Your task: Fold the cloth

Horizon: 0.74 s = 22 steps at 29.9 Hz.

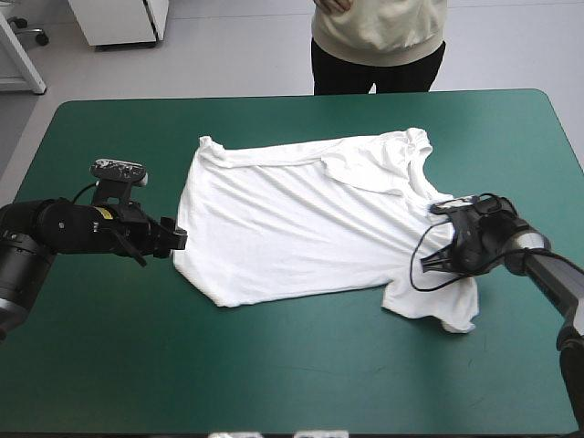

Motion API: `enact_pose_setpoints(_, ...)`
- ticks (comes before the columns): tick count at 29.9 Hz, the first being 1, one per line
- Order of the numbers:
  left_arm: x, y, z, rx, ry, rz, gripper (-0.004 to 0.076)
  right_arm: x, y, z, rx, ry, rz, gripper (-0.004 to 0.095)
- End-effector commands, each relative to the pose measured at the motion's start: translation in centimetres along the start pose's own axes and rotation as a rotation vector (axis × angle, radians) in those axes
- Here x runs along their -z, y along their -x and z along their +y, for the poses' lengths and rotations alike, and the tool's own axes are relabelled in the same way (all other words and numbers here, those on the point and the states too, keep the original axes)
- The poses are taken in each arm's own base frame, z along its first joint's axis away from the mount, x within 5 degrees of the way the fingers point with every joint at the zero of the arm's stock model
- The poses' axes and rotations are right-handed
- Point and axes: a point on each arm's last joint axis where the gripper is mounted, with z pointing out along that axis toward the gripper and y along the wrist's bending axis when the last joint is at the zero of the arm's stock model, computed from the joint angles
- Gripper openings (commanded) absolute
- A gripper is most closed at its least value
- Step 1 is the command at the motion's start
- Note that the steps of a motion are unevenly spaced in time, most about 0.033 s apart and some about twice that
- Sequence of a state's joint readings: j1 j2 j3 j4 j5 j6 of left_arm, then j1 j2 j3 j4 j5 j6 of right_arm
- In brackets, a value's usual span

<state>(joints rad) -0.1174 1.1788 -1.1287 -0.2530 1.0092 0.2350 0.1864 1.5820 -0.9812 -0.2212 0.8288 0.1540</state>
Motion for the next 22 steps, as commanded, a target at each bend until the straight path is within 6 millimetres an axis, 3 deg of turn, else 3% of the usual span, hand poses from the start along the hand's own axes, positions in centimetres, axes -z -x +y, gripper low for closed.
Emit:
enact_pose_setpoints(1,2.9,1.7,-0.6,-0.037,-0.003,-0.123,0.051,1.7,0.8,-5.2,-0.063,-0.163,-0.051,-0.0017)
enact_pose_setpoints(7,5.2,2.8,-1.1,-0.056,-0.01,-0.152,0.051,3.4,1.8,-14.1,-0.254,-0.314,-0.131,-0.0017)
enact_pose_setpoints(12,5.4,2.9,-1.1,-0.063,-0.011,-0.152,0.051,4.8,2.7,-20.0,-0.352,-0.428,-0.175,-0.0017)
enact_pose_setpoints(16,5.3,2.9,-1.1,-0.061,-0.013,-0.151,0.051,3.8,4.1,-22.7,-0.371,-0.448,-0.171,-0.0018)
enact_pose_setpoints(22,5.3,2.9,-1.1,-0.061,-0.013,-0.151,0.051,1.0,5.9,-23.4,-0.355,-0.392,-0.107,0.0024)
